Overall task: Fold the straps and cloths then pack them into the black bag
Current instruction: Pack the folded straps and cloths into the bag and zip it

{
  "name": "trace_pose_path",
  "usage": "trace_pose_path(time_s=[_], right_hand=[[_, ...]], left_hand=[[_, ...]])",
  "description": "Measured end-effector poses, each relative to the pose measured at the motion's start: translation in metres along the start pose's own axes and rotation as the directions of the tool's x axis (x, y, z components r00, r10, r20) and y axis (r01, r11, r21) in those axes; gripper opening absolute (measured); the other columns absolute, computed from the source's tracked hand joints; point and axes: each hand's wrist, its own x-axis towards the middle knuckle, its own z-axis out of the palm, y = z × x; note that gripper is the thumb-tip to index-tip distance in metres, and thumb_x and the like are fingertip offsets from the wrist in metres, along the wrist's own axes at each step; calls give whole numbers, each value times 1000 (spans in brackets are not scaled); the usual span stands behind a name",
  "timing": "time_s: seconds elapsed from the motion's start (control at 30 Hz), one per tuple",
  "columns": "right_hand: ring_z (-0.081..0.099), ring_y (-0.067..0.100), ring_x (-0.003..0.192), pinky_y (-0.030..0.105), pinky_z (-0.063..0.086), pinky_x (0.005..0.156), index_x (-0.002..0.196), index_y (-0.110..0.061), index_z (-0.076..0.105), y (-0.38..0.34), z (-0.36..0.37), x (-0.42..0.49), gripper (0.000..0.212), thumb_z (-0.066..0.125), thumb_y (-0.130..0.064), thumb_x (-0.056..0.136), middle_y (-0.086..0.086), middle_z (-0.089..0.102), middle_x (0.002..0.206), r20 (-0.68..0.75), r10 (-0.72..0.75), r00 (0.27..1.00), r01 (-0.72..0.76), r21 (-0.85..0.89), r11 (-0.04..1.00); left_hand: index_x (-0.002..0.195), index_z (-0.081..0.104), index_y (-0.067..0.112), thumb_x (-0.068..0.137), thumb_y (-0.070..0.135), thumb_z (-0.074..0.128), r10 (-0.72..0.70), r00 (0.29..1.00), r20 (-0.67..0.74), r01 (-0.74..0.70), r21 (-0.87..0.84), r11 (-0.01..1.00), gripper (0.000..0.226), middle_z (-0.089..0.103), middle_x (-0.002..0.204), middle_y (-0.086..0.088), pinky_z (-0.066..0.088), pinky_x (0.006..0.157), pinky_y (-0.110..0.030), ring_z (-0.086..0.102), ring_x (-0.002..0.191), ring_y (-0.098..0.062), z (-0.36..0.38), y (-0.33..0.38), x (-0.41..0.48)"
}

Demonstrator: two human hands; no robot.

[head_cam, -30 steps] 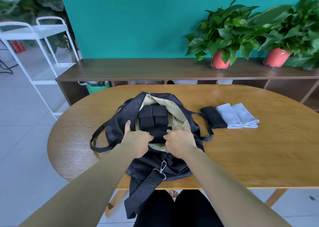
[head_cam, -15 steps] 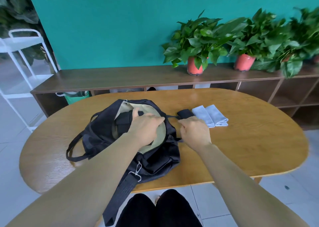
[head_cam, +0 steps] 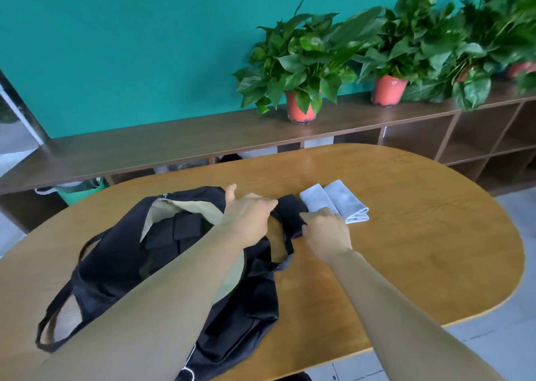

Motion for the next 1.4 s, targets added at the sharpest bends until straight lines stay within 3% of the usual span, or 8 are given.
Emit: trace_pose_path(time_s=[0.13,0.2,0.4,0.63,0.87,1.07,1.23,1.4], right_hand=[[45,23,94,31,26,70,86,-20,64,5,21,7,22,45,-9,85,-4,59,83,41,-123,992,124,-15,992],[52,24,90,32,35,68,81,-20,71,7,29,5,22,53,-8,78,-7,63,77,-20,-123,992,123,8,992],[57,18,69,24,34,59,59,-22,65,19,36,-24,23,62,1,57,-9,58,54,-185,-90,979,114,121,986],[57,18,86,29,39,67,68,-19,69,42,19,-49,30,40,-11,69,-9,67,65,-105,-66,992,88,218,972],[53,21,93,34,43,74,78,-20,71,43,12,-60,22,58,-38,78,-4,67,74,-146,248,958,-196,299,934],[39,23,111,34,34,88,101,-23,63,40,-1,-52,47,58,-63,77,-2,56,108,177,525,832,-540,47,840],[36,22,107,34,29,83,87,-24,61,39,-4,-41,31,60,-54,79,-3,54,96,368,497,786,-560,81,825],[35,17,104,34,26,82,84,-26,53,37,-15,-47,17,63,-40,82,-7,54,81,313,377,871,-446,187,875]], left_hand=[[128,51,27,89,-2,38,0,999,43,1,-25,1000,50,62,114,10,-7,112,-50,39,129,-11,18,-4,22],[126,52,27,93,1,38,-9,998,64,12,-45,999,44,63,114,9,-7,111,-49,41,127,-12,25,-4,29],[122,55,26,101,19,33,-7,992,123,10,-21,1000,31,65,106,7,0,112,-49,47,117,-17,34,7,35],[126,50,24,99,41,40,-6,978,208,14,-35,999,33,64,109,4,16,105,-43,56,106,-19,38,41,26],[126,49,25,97,43,44,-23,981,191,35,-63,997,34,61,120,6,24,91,-38,55,111,-19,50,63,25],[117,47,22,93,32,53,-53,977,205,82,-137,987,26,61,110,5,26,86,-37,56,102,-20,53,70,31],[79,40,22,86,16,50,-103,958,268,146,-146,978,14,51,82,4,25,82,-35,47,78,-17,49,76,31],[79,39,23,81,18,55,-110,948,299,167,-174,970,16,50,80,5,23,81,-35,47,77,-17,44,69,19]])
